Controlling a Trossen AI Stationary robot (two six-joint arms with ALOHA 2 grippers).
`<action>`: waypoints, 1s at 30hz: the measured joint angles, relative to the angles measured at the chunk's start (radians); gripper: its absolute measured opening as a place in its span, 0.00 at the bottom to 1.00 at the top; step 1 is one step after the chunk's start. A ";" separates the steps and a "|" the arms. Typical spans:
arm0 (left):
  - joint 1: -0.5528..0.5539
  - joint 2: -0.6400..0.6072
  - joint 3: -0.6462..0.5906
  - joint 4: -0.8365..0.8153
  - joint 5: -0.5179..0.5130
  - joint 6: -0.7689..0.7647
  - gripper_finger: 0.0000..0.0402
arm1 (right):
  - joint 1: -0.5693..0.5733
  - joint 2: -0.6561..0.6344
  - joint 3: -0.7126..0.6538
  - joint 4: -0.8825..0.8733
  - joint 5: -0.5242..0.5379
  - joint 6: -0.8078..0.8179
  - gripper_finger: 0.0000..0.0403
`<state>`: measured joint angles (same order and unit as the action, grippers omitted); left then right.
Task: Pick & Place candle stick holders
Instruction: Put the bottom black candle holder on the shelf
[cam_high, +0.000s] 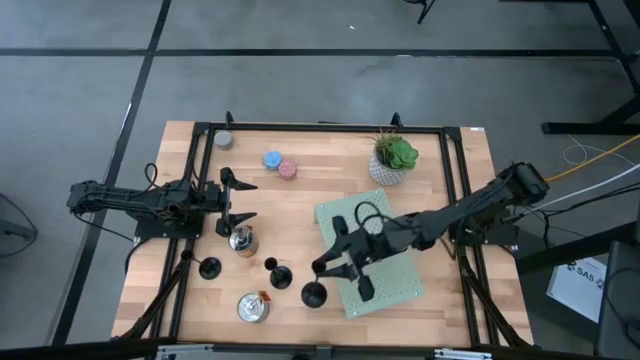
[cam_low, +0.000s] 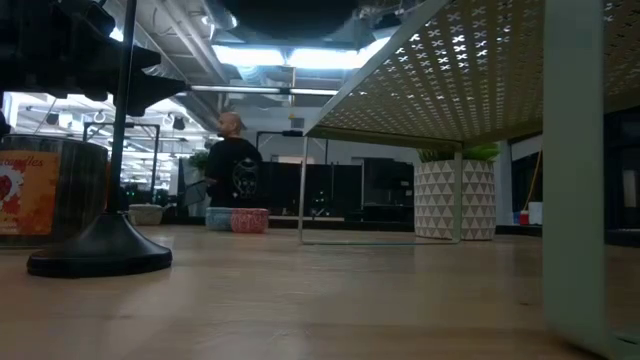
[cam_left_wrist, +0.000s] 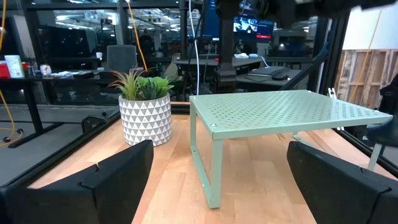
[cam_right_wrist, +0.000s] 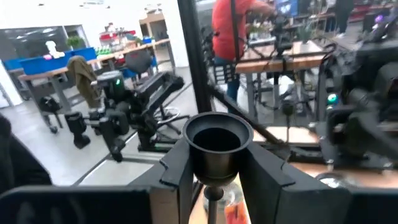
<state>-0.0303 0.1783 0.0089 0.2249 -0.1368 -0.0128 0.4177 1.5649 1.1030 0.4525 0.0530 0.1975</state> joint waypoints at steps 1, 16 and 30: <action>0.000 0.000 0.000 0.000 0.000 0.000 0.92 | -0.003 -0.021 0.000 -0.025 0.006 -0.001 0.26; 0.000 0.001 0.000 0.001 0.000 0.000 0.92 | -0.103 -0.289 0.001 -0.354 0.078 -0.023 0.26; 0.000 0.001 0.000 0.002 0.000 0.000 0.92 | -0.163 -0.550 0.000 -0.660 0.157 -0.127 0.26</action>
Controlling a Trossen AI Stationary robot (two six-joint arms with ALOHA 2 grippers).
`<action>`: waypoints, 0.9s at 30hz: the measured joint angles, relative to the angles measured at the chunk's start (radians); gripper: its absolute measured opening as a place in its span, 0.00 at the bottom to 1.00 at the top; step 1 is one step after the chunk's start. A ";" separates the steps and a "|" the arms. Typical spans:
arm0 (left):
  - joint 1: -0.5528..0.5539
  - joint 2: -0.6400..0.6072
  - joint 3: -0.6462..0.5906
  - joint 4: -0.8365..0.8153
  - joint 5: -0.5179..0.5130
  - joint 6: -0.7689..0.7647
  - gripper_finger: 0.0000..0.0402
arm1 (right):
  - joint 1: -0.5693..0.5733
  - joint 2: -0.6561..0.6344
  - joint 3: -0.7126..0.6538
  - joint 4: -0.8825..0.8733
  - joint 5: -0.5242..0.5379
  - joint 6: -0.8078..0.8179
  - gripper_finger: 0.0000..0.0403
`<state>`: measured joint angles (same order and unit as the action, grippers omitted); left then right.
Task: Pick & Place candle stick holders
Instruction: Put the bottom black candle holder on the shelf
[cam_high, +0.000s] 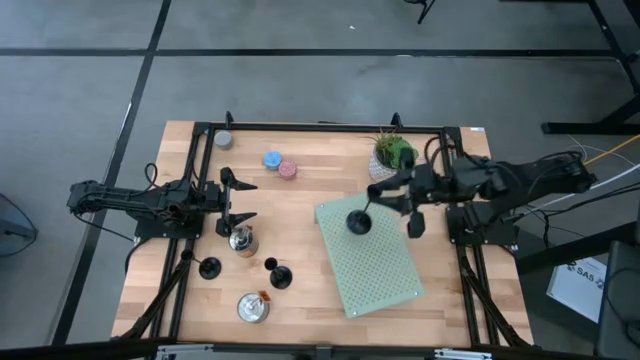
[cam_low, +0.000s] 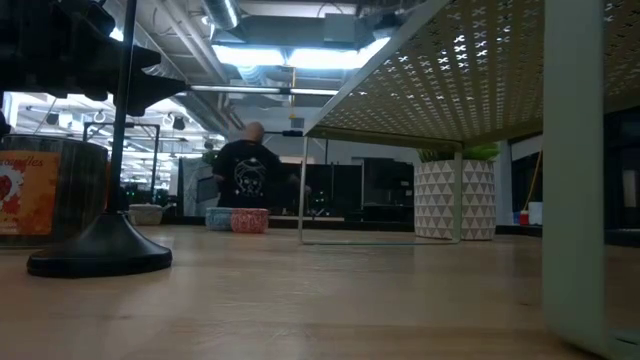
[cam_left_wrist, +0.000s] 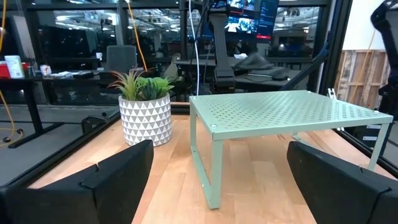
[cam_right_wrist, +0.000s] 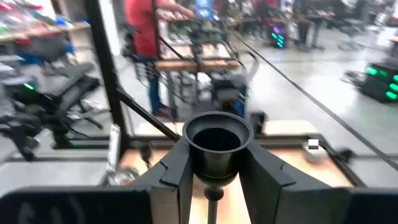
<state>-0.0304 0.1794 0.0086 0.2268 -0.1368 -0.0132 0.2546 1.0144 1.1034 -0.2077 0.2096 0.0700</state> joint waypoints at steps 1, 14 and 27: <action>0.000 0.000 0.000 0.000 0.000 0.000 0.92 | -0.003 -0.018 0.000 -0.029 0.010 0.000 0.26; 0.000 0.000 0.000 0.000 0.000 0.000 0.92 | -0.020 -0.096 -0.092 -0.142 0.138 0.000 0.27; 0.000 0.000 0.000 0.000 0.000 0.000 0.92 | -0.074 -0.097 -0.193 -0.065 0.139 0.032 0.27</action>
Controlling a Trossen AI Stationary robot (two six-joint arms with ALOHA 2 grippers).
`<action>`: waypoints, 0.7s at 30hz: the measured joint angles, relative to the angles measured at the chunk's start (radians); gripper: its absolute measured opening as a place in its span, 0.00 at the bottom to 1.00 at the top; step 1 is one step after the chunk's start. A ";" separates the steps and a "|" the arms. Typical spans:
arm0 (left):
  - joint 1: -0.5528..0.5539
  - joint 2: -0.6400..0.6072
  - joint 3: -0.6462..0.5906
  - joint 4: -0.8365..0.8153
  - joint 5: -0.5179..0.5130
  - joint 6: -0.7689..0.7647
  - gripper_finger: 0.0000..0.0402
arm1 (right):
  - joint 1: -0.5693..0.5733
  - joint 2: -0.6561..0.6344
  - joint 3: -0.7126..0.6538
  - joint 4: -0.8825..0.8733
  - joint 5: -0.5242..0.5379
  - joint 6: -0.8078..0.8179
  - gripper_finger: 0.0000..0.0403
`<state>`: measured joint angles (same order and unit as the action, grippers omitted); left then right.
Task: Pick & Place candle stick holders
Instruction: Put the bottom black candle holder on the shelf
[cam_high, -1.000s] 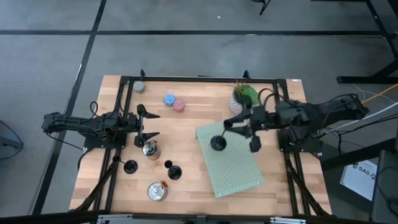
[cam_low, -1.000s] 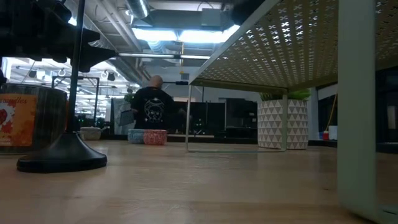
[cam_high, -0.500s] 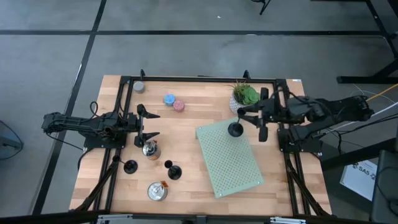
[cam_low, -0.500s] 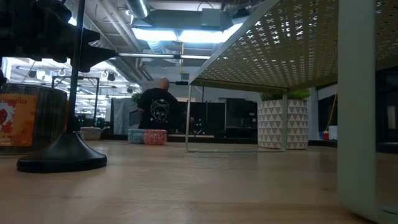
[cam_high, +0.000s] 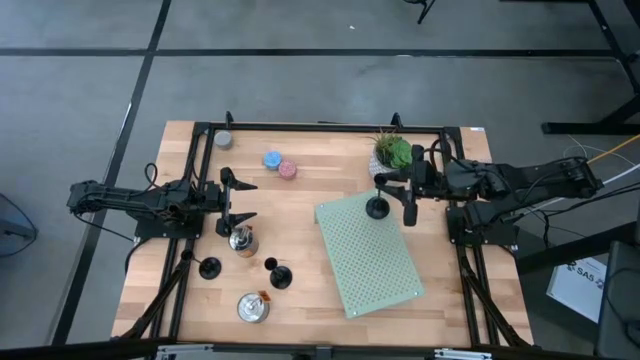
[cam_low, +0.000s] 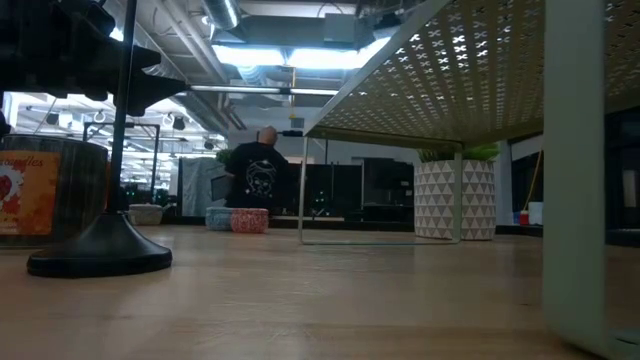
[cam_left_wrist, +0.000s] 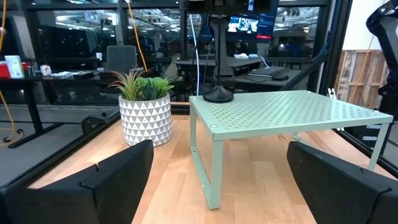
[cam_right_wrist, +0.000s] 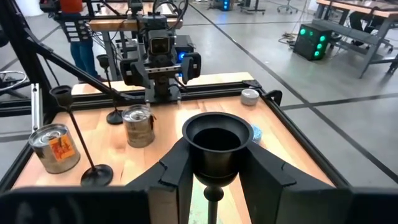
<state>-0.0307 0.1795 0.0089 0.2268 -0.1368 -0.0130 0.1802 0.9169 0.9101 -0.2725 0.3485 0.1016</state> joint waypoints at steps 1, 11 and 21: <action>0.000 0.000 0.000 0.000 0.000 0.000 0.92 | 0.000 0.000 -0.001 0.000 0.000 0.003 0.27; 0.000 0.000 0.000 0.000 0.000 0.000 0.92 | 0.000 -0.004 -0.002 -0.007 0.000 0.005 0.27; 0.000 0.000 0.000 0.000 0.000 0.000 0.92 | 0.000 0.000 -0.008 -0.034 -0.001 0.007 0.42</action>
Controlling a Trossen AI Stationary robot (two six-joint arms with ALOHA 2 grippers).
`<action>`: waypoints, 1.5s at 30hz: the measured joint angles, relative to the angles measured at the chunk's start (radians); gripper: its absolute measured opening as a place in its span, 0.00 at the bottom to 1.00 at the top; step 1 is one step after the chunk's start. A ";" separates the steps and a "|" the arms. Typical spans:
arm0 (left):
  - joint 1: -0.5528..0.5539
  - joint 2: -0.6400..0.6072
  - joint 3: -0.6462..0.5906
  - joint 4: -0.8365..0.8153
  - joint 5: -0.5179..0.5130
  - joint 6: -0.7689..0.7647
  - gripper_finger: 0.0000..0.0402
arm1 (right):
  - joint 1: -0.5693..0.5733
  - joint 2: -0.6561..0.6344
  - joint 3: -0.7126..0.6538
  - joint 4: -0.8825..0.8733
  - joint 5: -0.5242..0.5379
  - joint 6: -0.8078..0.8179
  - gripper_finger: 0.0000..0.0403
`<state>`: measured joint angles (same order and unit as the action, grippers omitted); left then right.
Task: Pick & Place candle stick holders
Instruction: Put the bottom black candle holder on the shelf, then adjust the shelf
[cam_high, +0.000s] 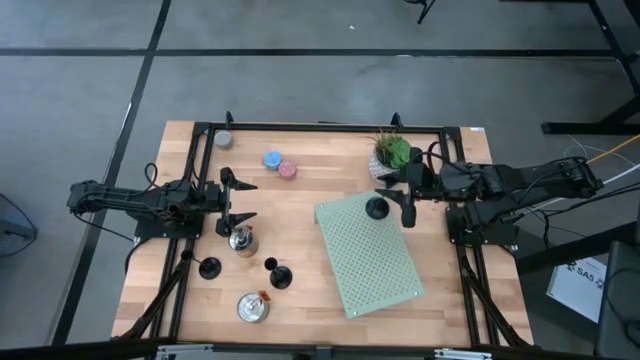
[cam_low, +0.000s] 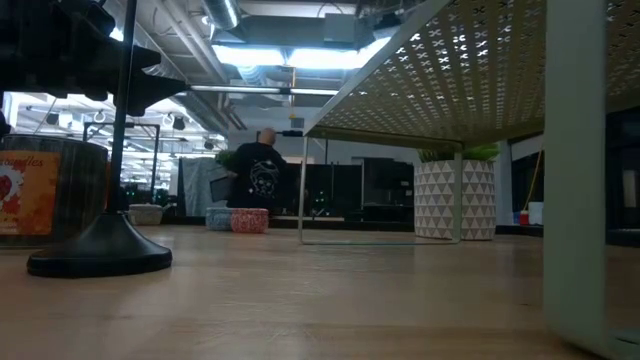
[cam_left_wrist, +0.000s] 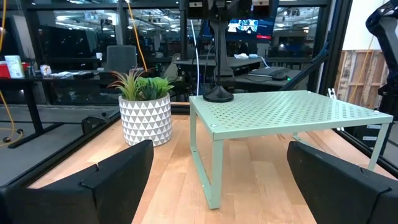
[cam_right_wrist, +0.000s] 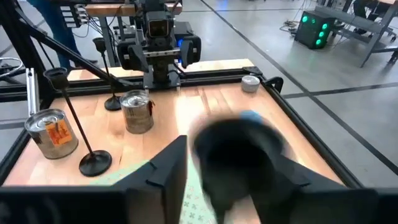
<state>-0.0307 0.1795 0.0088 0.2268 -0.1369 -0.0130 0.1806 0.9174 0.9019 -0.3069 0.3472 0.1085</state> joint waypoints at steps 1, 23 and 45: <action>0.000 0.000 0.000 0.000 0.000 0.000 0.92 | 0.000 -0.002 0.001 0.001 0.000 0.000 0.44; 0.000 0.000 0.000 0.000 0.000 0.000 0.92 | -0.005 -0.059 0.004 0.050 0.027 -0.020 0.58; 0.000 0.000 0.000 0.000 0.000 0.000 0.92 | 0.050 -0.074 0.005 0.245 -0.045 -0.281 0.58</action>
<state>-0.0303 0.1795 0.0086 0.2268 -0.1371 -0.0130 0.2310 0.8429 0.9073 -0.0616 0.3027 -0.1723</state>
